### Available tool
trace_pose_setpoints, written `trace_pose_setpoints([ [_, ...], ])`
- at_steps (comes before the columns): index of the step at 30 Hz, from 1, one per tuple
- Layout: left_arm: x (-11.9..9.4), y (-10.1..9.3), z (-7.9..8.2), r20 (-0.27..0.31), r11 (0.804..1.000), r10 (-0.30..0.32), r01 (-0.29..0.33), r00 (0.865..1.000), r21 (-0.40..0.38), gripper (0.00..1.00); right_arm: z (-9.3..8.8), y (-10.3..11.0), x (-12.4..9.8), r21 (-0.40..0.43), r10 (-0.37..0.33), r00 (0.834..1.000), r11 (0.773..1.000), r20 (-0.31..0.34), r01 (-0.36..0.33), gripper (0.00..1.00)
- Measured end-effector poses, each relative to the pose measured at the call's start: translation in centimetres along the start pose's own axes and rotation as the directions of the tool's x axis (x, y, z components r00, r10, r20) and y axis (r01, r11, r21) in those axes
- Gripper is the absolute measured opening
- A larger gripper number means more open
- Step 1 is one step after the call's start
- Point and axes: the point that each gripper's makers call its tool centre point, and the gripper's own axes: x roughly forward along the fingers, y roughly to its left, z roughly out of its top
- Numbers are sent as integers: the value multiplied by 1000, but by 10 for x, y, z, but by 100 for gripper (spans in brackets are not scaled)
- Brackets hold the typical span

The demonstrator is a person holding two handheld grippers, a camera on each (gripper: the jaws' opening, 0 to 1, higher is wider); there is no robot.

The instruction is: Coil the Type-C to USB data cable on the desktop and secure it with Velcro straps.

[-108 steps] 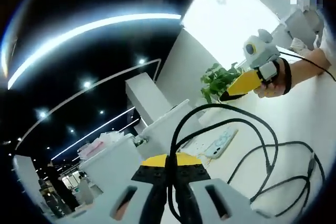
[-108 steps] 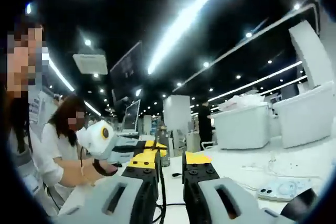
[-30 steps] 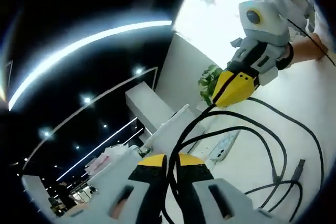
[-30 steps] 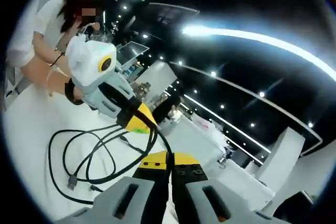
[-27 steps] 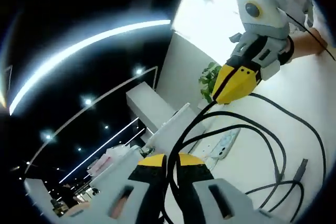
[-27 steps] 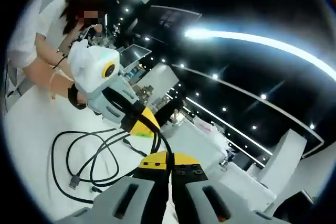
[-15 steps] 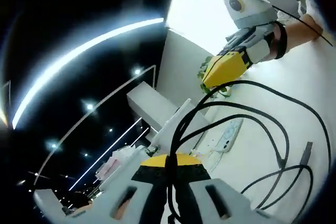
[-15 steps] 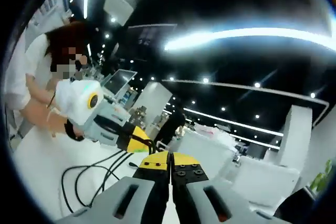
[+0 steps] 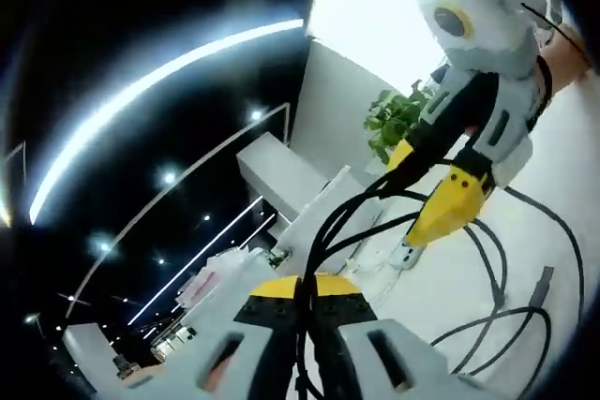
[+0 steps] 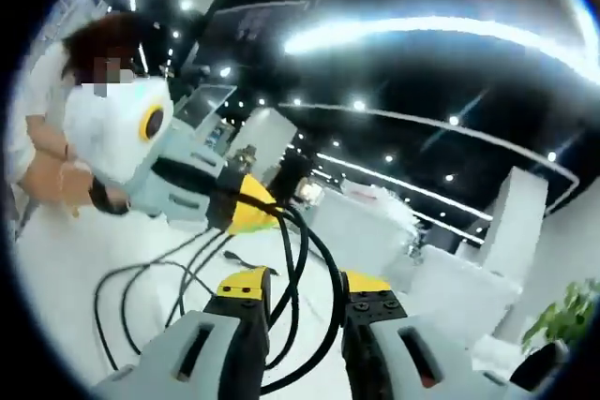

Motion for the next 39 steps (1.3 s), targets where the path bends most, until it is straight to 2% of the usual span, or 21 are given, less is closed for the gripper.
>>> trace_pose_setpoints([
  [2, 0, -1, 0, -4, 1000, -12, 12, 1000, -10, 5, -3, -1, 1, -72, -35, 999, 997, -8, 34, 25],
  [4, 0, -4, -1, -5, 998, -32, 32, 999, -47, 5, -5, -2, 1, -90, -51, 999, 995, -16, 49, 23],
  [7, 0, -10, -2, -3, 993, -68, 68, 998, -100, 5, -13, -11, 2, -172, -97, 994, 981, -46, 88, 16],
  [11, -1, -13, 1, 3, 992, -75, 75, 997, -98, 5, -13, -17, 0, -192, -108, 994, 976, -34, 100, 11],
  [15, 0, -12, 6, 39, 993, -68, 71, 997, -94, 7, -8, -25, -4, -138, -98, 995, 986, -35, 92, 5],
  [18, 1, -11, 8, 71, 997, -53, 56, 996, -44, 9, -9, -21, -5, -42, -34, 999, 999, -41, 32, 4],
  [20, 2, -11, 7, 66, 999, -43, 43, 997, -12, 10, -8, -17, -5, 14, 16, 999, 1000, -34, -16, 3],
  [22, 2, -11, 6, 58, 999, -31, 29, 998, 34, 10, -9, -15, -5, 24, 34, 999, 999, -34, -33, 3],
  [25, 3, -12, 5, 56, 998, -33, 30, 998, 61, 11, -8, -11, -6, 24, 70, 997, 997, -28, -69, 3],
  [28, 3, -13, 2, 43, 997, -40, 38, 998, 62, 7, -5, 1, -8, 106, 165, 986, 981, -6, -163, 3],
  [29, 3, -13, 1, 38, 997, -42, 40, 998, 62, 7, -5, 2, -9, 137, 178, 984, 975, -1, -177, 3],
  [32, 2, -12, 0, 34, 997, -53, 51, 998, 55, 6, -7, 6, -8, 208, 192, 981, 959, 22, -192, 3],
  [34, 1, -11, -1, 30, 997, -54, 52, 998, 65, 5, -2, 8, -9, 264, 197, 978, 942, 66, -208, 5],
  [36, 0, -10, -2, 35, 997, -66, 65, 997, 32, 5, 5, 7, -12, 303, 199, 974, 926, 110, -224, 7],
  [39, -1, -2, -4, 33, 998, -52, 53, 998, -23, 5, 24, -6, -19, 452, 177, 961, 855, 210, -256, 12],
])
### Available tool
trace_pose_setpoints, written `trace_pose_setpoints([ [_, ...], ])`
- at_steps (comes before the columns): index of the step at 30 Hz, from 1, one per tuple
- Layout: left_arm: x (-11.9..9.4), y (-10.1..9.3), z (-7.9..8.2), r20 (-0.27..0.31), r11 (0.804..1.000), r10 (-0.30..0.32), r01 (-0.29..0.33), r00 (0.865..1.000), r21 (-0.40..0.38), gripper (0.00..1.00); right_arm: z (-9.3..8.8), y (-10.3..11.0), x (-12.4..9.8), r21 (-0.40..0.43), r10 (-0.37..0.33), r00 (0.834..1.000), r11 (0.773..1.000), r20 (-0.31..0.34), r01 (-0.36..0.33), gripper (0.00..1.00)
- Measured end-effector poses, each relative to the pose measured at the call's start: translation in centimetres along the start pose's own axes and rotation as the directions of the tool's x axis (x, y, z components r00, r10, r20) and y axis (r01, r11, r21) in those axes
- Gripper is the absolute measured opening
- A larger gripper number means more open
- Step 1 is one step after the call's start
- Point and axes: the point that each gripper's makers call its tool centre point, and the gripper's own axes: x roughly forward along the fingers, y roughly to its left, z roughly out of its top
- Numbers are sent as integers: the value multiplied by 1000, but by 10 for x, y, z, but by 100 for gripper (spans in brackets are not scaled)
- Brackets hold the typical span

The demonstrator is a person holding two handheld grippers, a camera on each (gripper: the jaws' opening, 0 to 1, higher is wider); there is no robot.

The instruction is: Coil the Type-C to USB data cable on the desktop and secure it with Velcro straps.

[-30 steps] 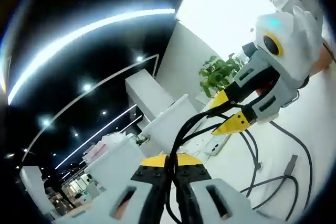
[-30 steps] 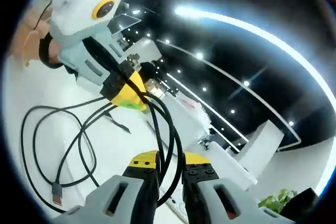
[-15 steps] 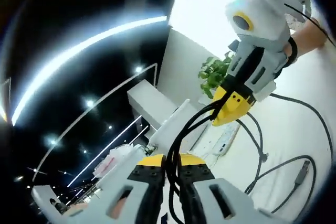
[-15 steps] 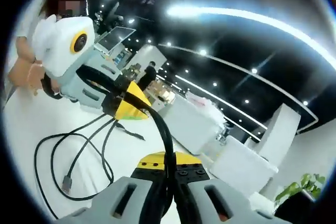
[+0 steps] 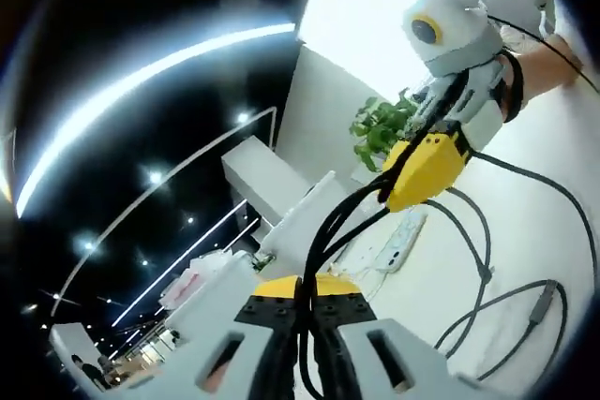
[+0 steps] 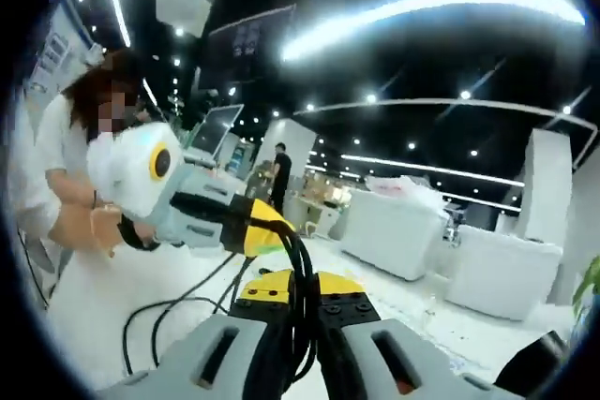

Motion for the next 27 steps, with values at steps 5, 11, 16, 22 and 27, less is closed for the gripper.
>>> trace_pose_setpoints([
  [5, -6, 22, 0, -2, 997, 43, -43, 999, -64, 5, 22, -51, -19, 246, -108, 990, 966, 95, 82, 12],
  [11, -13, 36, 18, 44, 995, 96, -94, 994, -44, 5, -77, -61, -5, 409, -25, 978, 906, -207, 110, 17],
  [16, -19, 45, 26, 69, 992, 115, -111, 991, -56, 5, -120, -19, 11, 591, 144, 957, 806, -253, 35, 18],
  [22, -21, 41, 36, 117, 993, 87, -77, 989, -89, 5, -107, 19, 21, 703, 286, 946, 704, -154, -98, 25],
  [27, -23, 38, 42, 150, 993, 79, -65, 986, -95, 5, -129, 40, 18, 655, 334, 912, 748, -237, -103, 15],
])
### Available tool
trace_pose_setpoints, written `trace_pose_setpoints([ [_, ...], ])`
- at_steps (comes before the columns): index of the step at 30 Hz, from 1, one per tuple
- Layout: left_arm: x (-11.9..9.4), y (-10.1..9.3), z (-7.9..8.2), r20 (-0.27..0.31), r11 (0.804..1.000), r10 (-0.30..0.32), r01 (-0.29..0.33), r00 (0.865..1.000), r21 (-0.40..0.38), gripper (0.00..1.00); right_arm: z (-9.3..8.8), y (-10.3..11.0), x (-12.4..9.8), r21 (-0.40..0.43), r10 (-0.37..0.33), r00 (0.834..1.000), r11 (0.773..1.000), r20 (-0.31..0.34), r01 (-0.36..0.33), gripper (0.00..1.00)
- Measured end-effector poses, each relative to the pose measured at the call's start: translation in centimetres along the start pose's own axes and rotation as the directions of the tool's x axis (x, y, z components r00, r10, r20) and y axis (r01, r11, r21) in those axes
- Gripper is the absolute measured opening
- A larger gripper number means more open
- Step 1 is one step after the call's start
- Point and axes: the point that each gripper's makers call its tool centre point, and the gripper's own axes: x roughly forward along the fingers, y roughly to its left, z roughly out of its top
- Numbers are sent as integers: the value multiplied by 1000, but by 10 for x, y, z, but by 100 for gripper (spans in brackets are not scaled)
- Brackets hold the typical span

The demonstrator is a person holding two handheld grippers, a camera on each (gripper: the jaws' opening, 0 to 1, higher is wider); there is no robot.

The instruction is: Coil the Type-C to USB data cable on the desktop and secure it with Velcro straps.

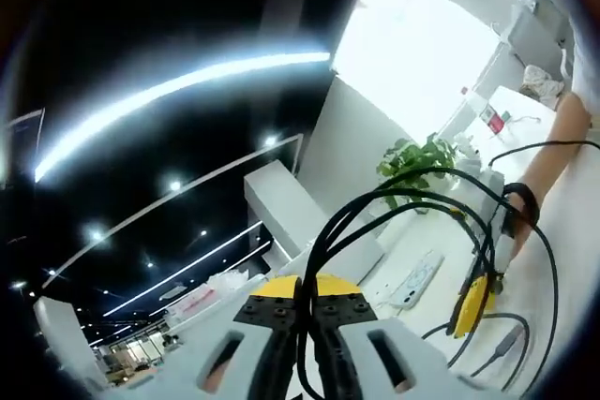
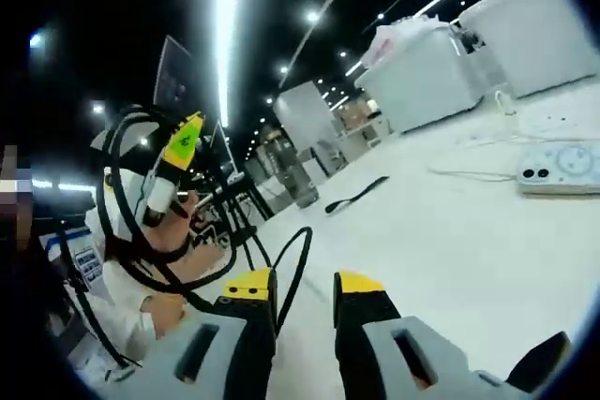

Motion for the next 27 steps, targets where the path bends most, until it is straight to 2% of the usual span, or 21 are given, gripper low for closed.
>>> trace_pose_setpoints([
  [2, 0, -3, 2, 14, 1000, -18, 18, 1000, -16, 6, -2, 0, 2, -12, 0, 1000, 1000, -6, 0, 7],
  [7, -1, -6, 6, 32, 999, -29, 30, 999, -25, 5, 11, -1, -5, -47, -8, 999, 999, 45, 10, 3],
  [9, -3, -5, 11, 55, 999, -24, 26, 998, -36, 5, 21, -10, -10, -87, -54, 996, 994, 78, 60, 2],
  [13, -7, -1, 22, 99, 998, -14, 20, 995, -64, 5, 36, -33, -21, -135, -156, 979, 976, 134, 174, 2],
  [16, -9, 0, 27, 118, 996, -15, 26, 993, -86, 5, 45, -47, -29, -209, -244, 956, 938, 165, 276, 2],
  [19, -10, -1, 29, 126, 994, -20, 33, 992, -102, 5, 62, -55, -40, -283, -307, 922, 886, 238, 368, 2],
  [21, -10, -1, 29, 129, 993, -23, 38, 991, -116, 5, 76, -58, -50, -336, -349, 892, 835, 288, 435, 2],
  [23, -10, -1, 29, 129, 991, -25, 42, 991, -129, 5, 92, -58, -62, -370, -377, 856, 784, 354, 499, 2],
  [25, -10, 0, 28, 127, 990, -23, 41, 992, -133, 5, 108, -58, -76, -372, -398, 820, 748, 411, 549, 2],
  [26, -10, 0, 28, 130, 988, -23, 42, 991, -146, 5, 117, -59, -87, -369, -415, 791, 720, 451, 588, 2],
  [27, -11, 1, 29, 138, 986, -24, 46, 990, -161, 5, 122, -61, -95, -366, -433, 771, 699, 467, 615, 2],
])
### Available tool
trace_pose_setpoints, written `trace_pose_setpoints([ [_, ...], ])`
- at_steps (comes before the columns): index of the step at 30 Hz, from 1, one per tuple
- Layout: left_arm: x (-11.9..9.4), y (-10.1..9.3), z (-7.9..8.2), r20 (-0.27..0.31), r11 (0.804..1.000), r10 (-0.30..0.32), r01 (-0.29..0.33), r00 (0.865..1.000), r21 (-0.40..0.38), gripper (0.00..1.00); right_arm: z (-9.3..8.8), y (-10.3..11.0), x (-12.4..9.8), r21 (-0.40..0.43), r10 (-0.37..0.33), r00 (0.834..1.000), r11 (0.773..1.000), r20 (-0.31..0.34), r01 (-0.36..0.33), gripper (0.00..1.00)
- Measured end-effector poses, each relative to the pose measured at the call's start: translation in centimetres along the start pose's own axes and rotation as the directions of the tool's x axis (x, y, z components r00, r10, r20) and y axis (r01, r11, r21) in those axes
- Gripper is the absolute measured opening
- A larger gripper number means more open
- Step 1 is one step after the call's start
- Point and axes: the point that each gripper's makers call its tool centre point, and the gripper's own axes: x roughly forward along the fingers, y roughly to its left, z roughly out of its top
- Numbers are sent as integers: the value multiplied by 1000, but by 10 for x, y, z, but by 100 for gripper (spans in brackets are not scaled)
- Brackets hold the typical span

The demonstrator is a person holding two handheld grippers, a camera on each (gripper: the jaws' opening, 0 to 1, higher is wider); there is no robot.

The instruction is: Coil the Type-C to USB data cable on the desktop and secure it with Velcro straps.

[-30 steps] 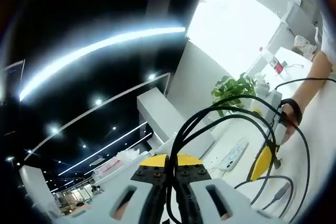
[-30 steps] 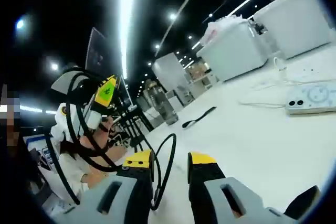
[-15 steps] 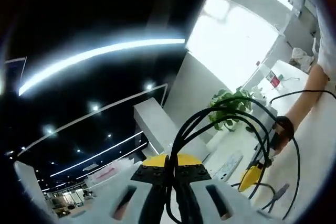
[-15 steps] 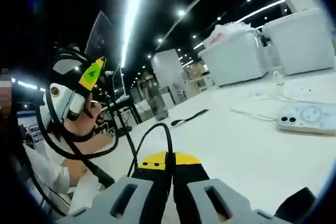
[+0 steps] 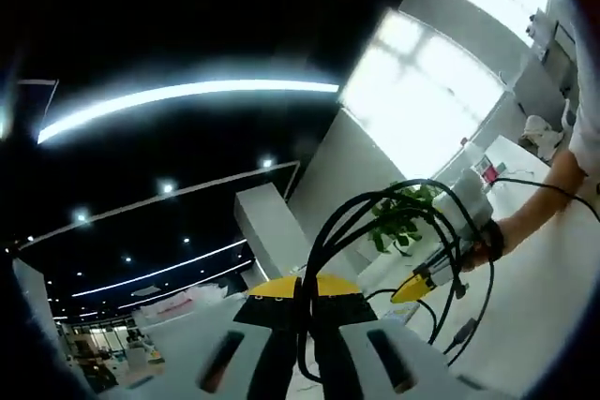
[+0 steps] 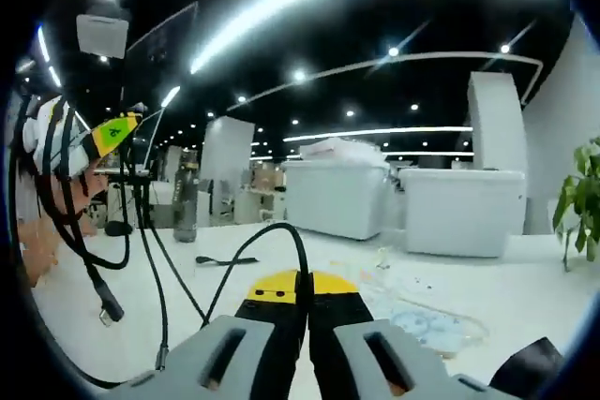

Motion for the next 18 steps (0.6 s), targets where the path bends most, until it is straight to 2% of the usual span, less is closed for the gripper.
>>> trace_pose_setpoints([
  [3, -2, 4, 5, 24, 999, 8, -7, 1000, -37, 5, 0, -21, -4, -24, -67, 998, 997, -4, 67, 1],
  [6, -3, 7, 8, 39, 998, 15, -13, 999, -60, 5, -13, -38, -4, 11, -109, 993, 994, -36, 110, 1],
  [10, 0, 1, 2, 20, 999, 0, 1, 1000, -45, 5, -15, -47, -5, 30, -126, 992, 991, -31, 127, 1],
  [12, 3, -7, -5, -5, 999, -24, 23, 1000, -38, 5, 3, -32, -6, 24, -70, 997, 997, 31, 70, 2],
  [14, 6, -12, -13, -45, 999, -28, 29, 999, 15, 5, 18, -17, -8, 26, -28, 997, 999, 72, 26, 1],
  [16, 8, -15, -17, -63, 999, -25, 27, 998, 34, 6, 31, 5, -11, 28, 49, 993, 998, 109, -53, 1],
  [18, 10, -15, -20, -80, 999, -19, 23, 997, 47, 6, 39, 21, -14, -1, 97, 986, 995, 135, -97, 1],
])
